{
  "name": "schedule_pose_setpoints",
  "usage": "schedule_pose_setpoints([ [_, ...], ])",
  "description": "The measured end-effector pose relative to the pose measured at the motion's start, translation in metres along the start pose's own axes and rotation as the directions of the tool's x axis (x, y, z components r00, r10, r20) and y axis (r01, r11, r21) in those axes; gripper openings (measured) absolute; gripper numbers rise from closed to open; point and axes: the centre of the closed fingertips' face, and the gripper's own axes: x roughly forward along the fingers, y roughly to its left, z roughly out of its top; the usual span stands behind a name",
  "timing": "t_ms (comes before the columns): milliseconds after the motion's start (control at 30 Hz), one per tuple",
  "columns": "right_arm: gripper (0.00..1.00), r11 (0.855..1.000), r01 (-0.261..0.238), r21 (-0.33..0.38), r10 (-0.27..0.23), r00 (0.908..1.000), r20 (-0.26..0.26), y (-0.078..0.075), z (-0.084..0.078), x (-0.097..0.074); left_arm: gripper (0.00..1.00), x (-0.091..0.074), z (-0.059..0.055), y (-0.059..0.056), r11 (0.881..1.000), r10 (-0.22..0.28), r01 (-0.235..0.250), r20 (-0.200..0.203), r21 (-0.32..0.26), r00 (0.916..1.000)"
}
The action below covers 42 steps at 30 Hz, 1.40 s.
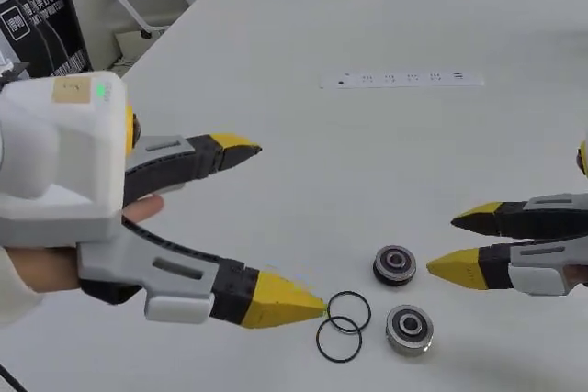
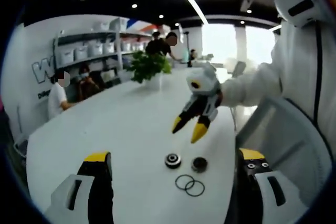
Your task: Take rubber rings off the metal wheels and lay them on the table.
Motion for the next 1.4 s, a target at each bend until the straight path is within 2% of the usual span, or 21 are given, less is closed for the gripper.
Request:
schedule_pose_setpoints([
  [100, 0.40, 1.000, 0.005, -0.008, -0.005, 1.0000, -0.006, -0.002, -0.004, 0.002, 1.00, 0.009, 0.012, 0.003, 1.000, -0.016, 0.016, 0.029, 0.016, 0.9994],
  [167, 0.42, 1.000, 0.013, -0.012, -0.013, 0.9999, -0.007, -0.004, -0.006, 0.005, 1.00, 0.015, 0.021, 0.006, 0.999, -0.022, 0.020, 0.069, 0.030, 0.9974],
  [267, 0.42, 0.999, 0.017, -0.028, -0.017, 0.9998, 0.004, -0.005, -0.009, 0.007, 1.00, 0.026, 0.028, 0.008, 0.999, -0.034, 0.032, 0.099, 0.016, 0.9945],
  [433, 0.46, 0.999, 0.039, -0.035, -0.038, 0.9992, 0.011, -0.011, -0.012, 0.012, 0.96, 0.047, 0.027, 0.011, 0.997, -0.060, 0.056, 0.091, 0.051, 0.9940],
  [567, 0.44, 0.999, 0.014, -0.034, -0.013, 0.9998, 0.015, -0.009, -0.013, 0.015, 0.93, 0.061, 0.024, 0.011, 0.995, -0.093, 0.088, 0.084, 0.056, 0.9921],
  [800, 0.39, 0.999, -0.012, -0.031, 0.013, 0.9999, 0.012, -0.007, -0.017, 0.022, 0.91, 0.090, 0.005, 0.014, 0.992, -0.114, 0.111, 0.034, 0.067, 0.9929],
  [900, 0.34, 0.999, -0.026, -0.031, 0.027, 0.9996, 0.011, -0.006, -0.018, 0.024, 0.88, 0.101, -0.008, 0.008, 0.987, -0.158, 0.158, 0.001, 0.042, 0.9875],
  [1033, 0.32, 0.999, -0.034, -0.025, 0.034, 0.9994, 0.002, -0.007, -0.021, 0.027, 0.82, 0.112, -0.019, 0.008, 0.984, -0.174, 0.174, -0.014, 0.023, 0.9847],
  [1133, 0.32, 0.999, -0.035, -0.019, 0.035, 0.9994, 0.001, -0.009, -0.022, 0.030, 0.75, 0.119, -0.029, 0.008, 0.983, -0.181, 0.181, -0.027, 0.001, 0.9831],
  [1233, 0.31, 0.999, -0.041, -0.016, 0.041, 0.9992, -0.002, -0.009, -0.023, 0.033, 0.66, 0.125, -0.038, 0.009, 0.986, -0.167, 0.166, -0.026, -0.032, 0.9856],
  [1400, 0.31, 0.999, -0.050, -0.017, 0.050, 0.9987, -0.011, -0.008, -0.026, 0.036, 0.49, 0.133, -0.054, 0.008, 0.988, -0.153, 0.153, -0.057, -0.002, 0.9866],
])
